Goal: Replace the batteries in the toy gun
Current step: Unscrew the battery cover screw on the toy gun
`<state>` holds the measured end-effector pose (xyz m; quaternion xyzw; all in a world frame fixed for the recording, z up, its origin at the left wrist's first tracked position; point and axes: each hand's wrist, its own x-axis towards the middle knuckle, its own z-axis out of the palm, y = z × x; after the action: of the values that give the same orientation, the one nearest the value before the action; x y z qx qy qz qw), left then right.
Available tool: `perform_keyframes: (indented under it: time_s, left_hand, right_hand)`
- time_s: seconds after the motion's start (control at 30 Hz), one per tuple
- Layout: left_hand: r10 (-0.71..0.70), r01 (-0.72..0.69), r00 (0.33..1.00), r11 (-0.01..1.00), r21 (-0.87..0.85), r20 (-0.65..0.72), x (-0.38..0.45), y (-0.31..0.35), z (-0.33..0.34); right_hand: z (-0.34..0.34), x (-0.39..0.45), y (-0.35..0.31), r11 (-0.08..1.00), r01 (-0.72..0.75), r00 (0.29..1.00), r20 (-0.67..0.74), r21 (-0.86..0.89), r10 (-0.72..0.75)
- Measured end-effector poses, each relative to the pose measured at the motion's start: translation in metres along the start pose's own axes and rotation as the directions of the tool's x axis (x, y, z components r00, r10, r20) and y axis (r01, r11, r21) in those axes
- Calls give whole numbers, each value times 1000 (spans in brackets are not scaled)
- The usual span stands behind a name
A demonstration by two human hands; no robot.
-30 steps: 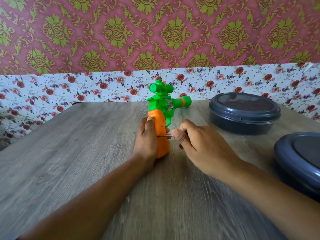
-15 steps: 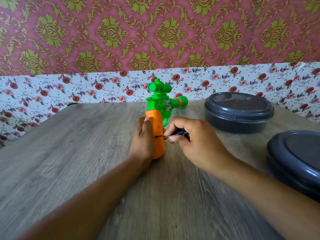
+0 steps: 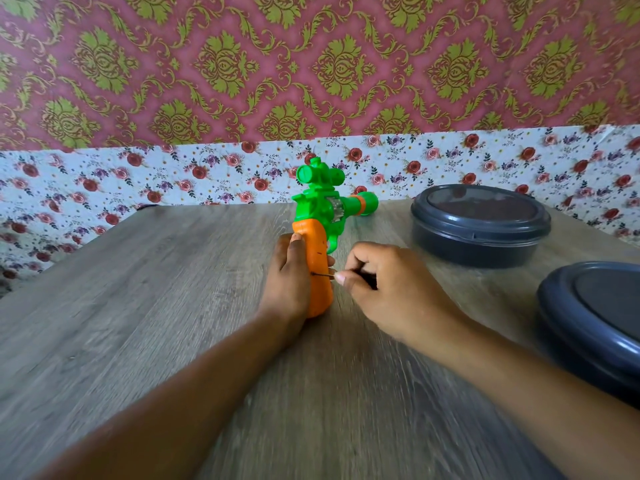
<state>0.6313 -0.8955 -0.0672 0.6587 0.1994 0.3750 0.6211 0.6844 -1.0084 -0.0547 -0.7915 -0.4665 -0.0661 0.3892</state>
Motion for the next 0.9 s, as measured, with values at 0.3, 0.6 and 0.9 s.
perform_keyframes:
  time_s: [0.3, 0.6, 0.9]
  left_hand:
    - [23, -23, 1000, 1000, 8, -6, 0, -1, 0]
    - [6, -5, 999, 1000, 25, -34, 3, -4, -1]
    - [-46, 46, 999, 999, -5, -18, 2, -2, -1]
  right_hand:
    - [2, -2, -6, 892, -91, 996, 31, 442, 87]
    - [-2, 2, -1, 985, -119, 992, 58, 125, 113]
    - [1, -1, 0, 983, -35, 997, -64, 179, 47]
